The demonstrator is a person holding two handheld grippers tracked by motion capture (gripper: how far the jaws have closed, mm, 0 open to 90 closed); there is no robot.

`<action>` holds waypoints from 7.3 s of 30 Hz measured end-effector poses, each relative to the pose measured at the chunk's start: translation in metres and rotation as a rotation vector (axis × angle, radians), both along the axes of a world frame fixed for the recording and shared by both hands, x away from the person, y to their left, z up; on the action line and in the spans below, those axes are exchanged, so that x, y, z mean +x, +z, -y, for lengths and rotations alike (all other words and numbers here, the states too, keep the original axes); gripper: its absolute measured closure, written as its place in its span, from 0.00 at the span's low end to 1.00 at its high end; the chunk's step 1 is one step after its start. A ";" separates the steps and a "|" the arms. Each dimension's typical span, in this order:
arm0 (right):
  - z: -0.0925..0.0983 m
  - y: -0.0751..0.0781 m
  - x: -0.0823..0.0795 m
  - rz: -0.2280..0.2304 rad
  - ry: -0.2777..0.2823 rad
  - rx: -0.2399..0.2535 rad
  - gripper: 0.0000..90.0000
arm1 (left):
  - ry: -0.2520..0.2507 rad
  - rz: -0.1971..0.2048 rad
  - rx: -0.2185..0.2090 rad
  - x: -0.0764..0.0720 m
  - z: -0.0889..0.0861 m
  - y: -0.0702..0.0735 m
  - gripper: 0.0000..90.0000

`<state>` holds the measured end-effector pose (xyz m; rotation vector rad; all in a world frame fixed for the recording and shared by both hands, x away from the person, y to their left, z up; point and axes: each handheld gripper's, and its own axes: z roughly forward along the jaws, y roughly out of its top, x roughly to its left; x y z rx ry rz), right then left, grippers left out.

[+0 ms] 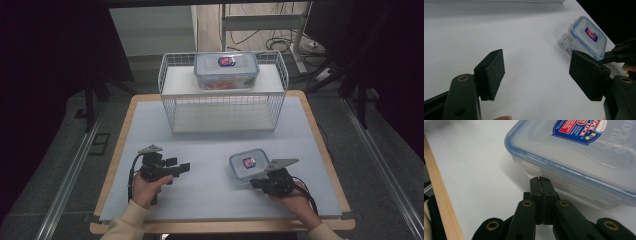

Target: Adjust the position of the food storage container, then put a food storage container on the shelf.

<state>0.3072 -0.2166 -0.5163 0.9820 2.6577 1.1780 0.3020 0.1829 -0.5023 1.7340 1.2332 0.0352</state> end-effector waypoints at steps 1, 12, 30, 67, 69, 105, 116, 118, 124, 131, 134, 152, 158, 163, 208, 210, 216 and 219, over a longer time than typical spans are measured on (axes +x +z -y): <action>0.001 0.000 0.000 0.000 0.000 0.003 0.99 | -0.001 -0.001 -0.001 0.000 0.000 0.000 0.32; 0.056 0.014 -0.001 0.037 -0.148 0.039 0.99 | -0.002 0.000 0.004 -0.002 -0.002 -0.002 0.32; 0.053 0.006 0.038 0.045 -0.222 -0.016 0.99 | -0.015 0.001 0.027 -0.007 0.007 -0.003 0.32; -0.028 -0.001 0.034 0.040 -0.134 -0.030 0.99 | 0.001 -0.005 0.034 -0.005 0.003 -0.007 0.32; -0.026 0.000 0.033 0.039 -0.135 -0.022 0.99 | 0.000 -0.005 0.036 -0.005 0.003 -0.007 0.32; 0.009 0.016 0.039 -0.075 -0.183 0.208 0.37 | -0.013 -0.020 0.024 -0.002 0.016 -0.008 0.26; -0.001 0.014 0.044 -0.150 -0.174 0.246 0.30 | -0.046 -0.071 -0.026 0.009 0.042 -0.020 0.24; -0.004 0.012 0.046 -0.161 -0.170 0.245 0.29 | -0.050 -0.093 -0.055 0.014 0.045 -0.023 0.24; -0.010 0.008 0.051 -0.200 -0.171 0.257 0.29 | -0.066 -0.133 -0.104 0.022 0.054 -0.027 0.25; -0.021 0.002 0.055 -0.252 -0.171 0.266 0.28 | -0.087 -0.183 -0.148 0.027 0.060 -0.033 0.28; -0.024 0.000 0.057 -0.270 -0.169 0.268 0.29 | -0.098 -0.190 -0.155 0.027 0.062 -0.035 0.29; -0.020 -0.001 0.053 -0.334 -0.136 0.319 0.49 | -0.137 -0.190 -0.199 0.020 0.062 -0.034 0.49; -0.016 0.002 0.048 -0.329 -0.133 0.328 0.54 | -0.136 -0.148 -0.174 0.013 0.064 -0.031 0.52; -0.013 0.003 0.043 -0.318 -0.124 0.340 0.57 | -0.137 -0.118 -0.160 0.007 0.065 -0.030 0.53; -0.013 0.029 0.042 -0.192 -0.112 0.382 0.59 | -0.125 0.000 -0.111 0.009 0.066 0.004 0.55; -0.013 0.031 0.043 -0.191 -0.113 0.386 0.59 | -0.124 0.005 -0.111 0.010 0.066 0.006 0.56; -0.016 0.051 0.052 -0.152 -0.102 0.393 0.59 | -0.121 0.040 -0.113 0.018 0.062 0.026 0.56; -0.017 0.061 0.055 -0.136 -0.097 0.392 0.59 | -0.118 0.055 -0.116 0.021 0.061 0.035 0.56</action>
